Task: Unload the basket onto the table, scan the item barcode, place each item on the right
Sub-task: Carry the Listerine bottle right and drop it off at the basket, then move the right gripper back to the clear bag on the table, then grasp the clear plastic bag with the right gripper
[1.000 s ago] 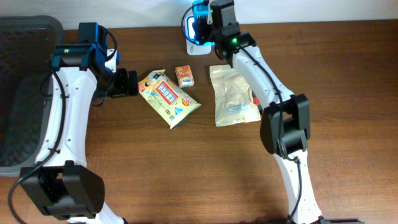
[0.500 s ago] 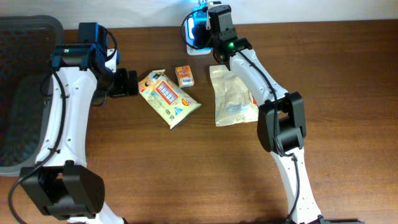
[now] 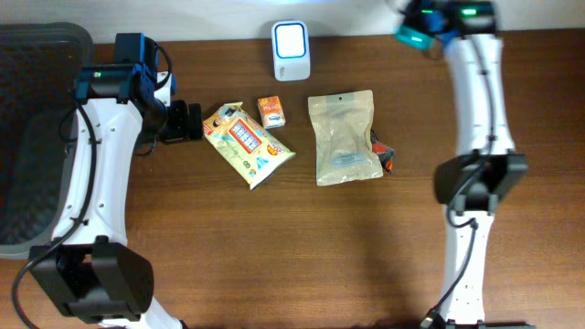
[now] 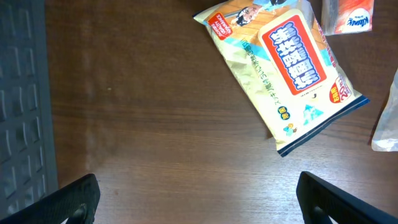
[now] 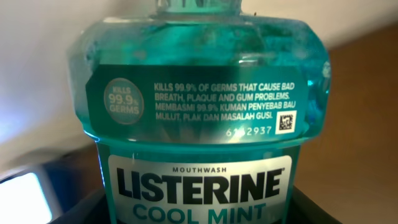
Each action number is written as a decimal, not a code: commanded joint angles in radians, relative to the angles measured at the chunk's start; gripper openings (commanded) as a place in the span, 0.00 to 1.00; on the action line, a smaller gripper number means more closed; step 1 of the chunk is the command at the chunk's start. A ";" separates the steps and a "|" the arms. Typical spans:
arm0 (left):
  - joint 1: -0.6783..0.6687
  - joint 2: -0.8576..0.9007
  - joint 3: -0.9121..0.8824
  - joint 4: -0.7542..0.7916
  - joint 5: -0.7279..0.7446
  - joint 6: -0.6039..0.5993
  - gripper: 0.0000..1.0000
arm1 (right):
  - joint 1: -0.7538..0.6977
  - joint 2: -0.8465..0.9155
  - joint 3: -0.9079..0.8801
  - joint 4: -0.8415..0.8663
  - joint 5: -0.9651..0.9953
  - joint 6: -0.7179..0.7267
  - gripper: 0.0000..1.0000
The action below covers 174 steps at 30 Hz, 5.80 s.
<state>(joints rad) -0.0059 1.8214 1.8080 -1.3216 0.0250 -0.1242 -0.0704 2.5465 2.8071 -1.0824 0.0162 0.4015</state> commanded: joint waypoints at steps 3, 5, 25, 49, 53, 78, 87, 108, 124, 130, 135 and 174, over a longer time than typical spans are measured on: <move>0.000 -0.017 -0.003 0.001 -0.003 0.002 0.99 | -0.214 -0.038 0.005 -0.158 0.051 0.079 0.36; 0.000 -0.017 -0.003 0.001 -0.003 0.002 0.99 | -0.293 -0.038 -0.016 -0.191 0.052 0.079 0.36; 0.000 -0.017 -0.003 0.001 -0.003 0.002 0.99 | -0.744 -0.038 -0.418 -0.151 0.048 0.248 0.44; 0.001 -0.017 -0.003 0.001 -0.004 0.002 0.99 | -0.781 -0.094 -0.301 -0.202 -0.163 0.180 0.98; 0.000 -0.017 -0.003 0.001 -0.003 0.002 0.99 | -0.745 -0.182 -0.197 -0.263 -0.163 0.178 0.98; 0.000 -0.017 -0.003 0.001 -0.003 0.002 0.99 | 0.165 -0.145 -0.172 -0.284 -0.212 -0.434 0.98; 0.000 -0.017 -0.003 0.001 -0.003 0.002 0.99 | 0.195 0.019 -0.232 -0.277 -0.227 -0.469 0.88; 0.000 -0.017 -0.003 0.001 -0.003 0.002 0.99 | 0.187 0.087 -0.268 -0.239 -0.234 -0.397 0.04; 0.000 -0.017 -0.003 0.001 -0.003 0.002 0.99 | 0.276 -0.037 -0.237 -0.539 -0.389 -0.441 0.62; 0.000 -0.017 -0.003 0.001 -0.003 0.002 0.99 | 0.420 -0.037 -0.317 -0.542 -0.130 -0.383 0.82; 0.000 -0.017 -0.003 0.001 -0.003 0.002 0.99 | 0.515 -0.037 -0.471 -0.452 0.077 -0.223 0.81; 0.000 -0.017 -0.003 0.001 -0.003 0.002 0.99 | 0.593 -0.038 -0.428 -0.389 0.280 -0.153 0.33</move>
<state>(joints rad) -0.0059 1.8214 1.8080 -1.3216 0.0250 -0.1242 0.5217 2.4985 2.2963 -1.4345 0.2981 0.2359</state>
